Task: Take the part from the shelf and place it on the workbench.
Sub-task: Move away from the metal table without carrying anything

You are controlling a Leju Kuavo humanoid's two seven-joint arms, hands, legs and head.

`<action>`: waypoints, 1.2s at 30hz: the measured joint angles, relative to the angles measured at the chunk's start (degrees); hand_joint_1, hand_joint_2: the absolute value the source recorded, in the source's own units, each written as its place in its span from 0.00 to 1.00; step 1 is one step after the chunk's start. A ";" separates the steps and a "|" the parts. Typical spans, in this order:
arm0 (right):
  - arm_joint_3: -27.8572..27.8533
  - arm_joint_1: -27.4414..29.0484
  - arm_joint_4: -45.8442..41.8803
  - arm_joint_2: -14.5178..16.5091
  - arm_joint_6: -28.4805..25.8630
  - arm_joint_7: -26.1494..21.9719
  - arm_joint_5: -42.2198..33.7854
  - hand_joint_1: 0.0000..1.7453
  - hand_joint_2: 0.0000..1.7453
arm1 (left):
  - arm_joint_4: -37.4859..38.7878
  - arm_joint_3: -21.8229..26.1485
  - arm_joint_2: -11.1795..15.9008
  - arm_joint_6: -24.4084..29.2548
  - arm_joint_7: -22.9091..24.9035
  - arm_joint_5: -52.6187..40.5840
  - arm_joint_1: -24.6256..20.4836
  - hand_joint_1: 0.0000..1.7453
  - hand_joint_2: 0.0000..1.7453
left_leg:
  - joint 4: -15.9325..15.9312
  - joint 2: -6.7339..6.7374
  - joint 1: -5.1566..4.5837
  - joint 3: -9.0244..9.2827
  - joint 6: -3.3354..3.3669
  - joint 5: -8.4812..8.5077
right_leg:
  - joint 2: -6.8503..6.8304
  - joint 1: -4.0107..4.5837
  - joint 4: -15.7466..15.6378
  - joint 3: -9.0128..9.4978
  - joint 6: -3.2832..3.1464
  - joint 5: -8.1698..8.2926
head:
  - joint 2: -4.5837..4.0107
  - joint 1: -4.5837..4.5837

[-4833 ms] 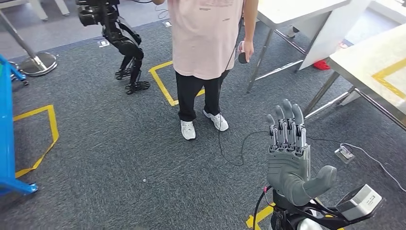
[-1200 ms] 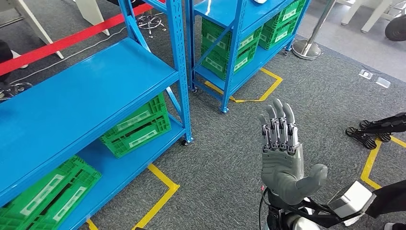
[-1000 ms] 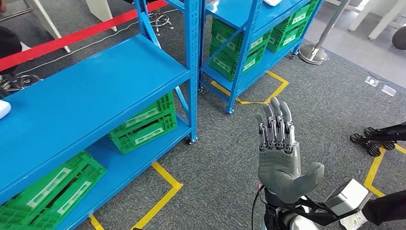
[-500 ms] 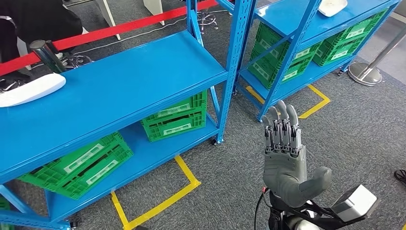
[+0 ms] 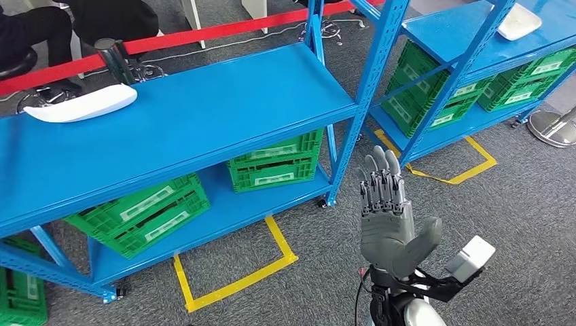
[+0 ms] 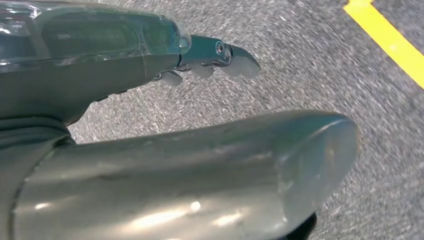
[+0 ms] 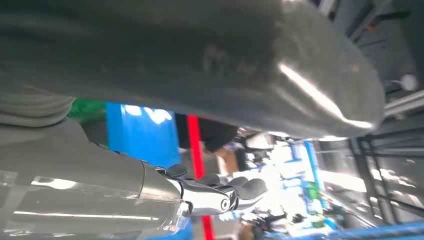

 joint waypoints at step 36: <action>-4.96 -2.47 47.34 1.60 6.17 0.23 -15.10 0.00 0.00 | -0.03 0.00 -0.51 -0.01 0.18 -0.29 -0.29 0.00 0.00 | -0.65 -5.06 0.06 -0.80 1.04 1.31 | 5.10 -0.76 14.88 -6.54 0.80 -7.25 | 0.00 0.97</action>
